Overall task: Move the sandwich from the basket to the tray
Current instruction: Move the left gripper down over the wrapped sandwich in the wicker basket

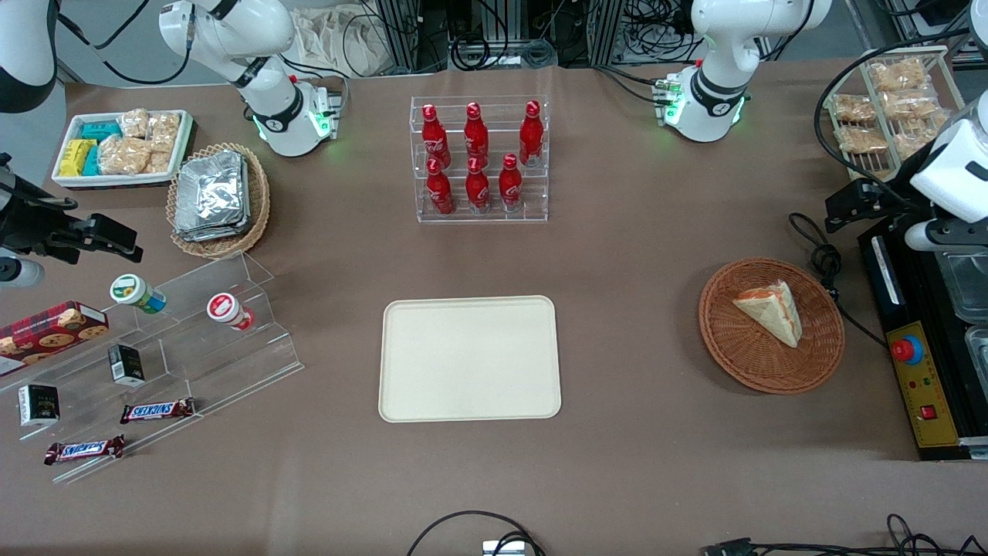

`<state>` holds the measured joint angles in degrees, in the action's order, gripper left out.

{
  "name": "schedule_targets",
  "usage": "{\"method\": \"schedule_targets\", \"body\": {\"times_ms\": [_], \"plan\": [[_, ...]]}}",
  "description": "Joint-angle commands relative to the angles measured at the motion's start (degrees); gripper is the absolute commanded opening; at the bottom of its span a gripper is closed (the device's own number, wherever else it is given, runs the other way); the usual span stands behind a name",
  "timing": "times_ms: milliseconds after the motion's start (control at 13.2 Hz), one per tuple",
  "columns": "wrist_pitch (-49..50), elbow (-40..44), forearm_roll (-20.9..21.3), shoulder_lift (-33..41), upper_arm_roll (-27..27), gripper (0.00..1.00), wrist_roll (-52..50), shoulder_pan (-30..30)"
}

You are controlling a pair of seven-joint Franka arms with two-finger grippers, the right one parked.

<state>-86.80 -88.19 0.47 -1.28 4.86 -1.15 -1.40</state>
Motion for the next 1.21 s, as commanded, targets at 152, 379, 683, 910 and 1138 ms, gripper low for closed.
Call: {"method": "schedule_targets", "body": {"times_ms": [152, 379, 683, 910, 1138], "plan": [[0.0, 0.3, 0.1, -0.2, -0.1, 1.0, -4.1, 0.1], [-0.1, -0.5, 0.2, -1.1, -0.3, 1.0, -4.7, -0.1], [-7.1, -8.7, 0.0, 0.5, -0.5, 1.0, -9.0, -2.3], [-15.7, -18.3, 0.1, 2.7, -0.6, 1.0, -13.5, -2.9], [-25.8, -28.8, -0.1, 5.0, -0.6, 1.0, -15.5, -5.7]]}}
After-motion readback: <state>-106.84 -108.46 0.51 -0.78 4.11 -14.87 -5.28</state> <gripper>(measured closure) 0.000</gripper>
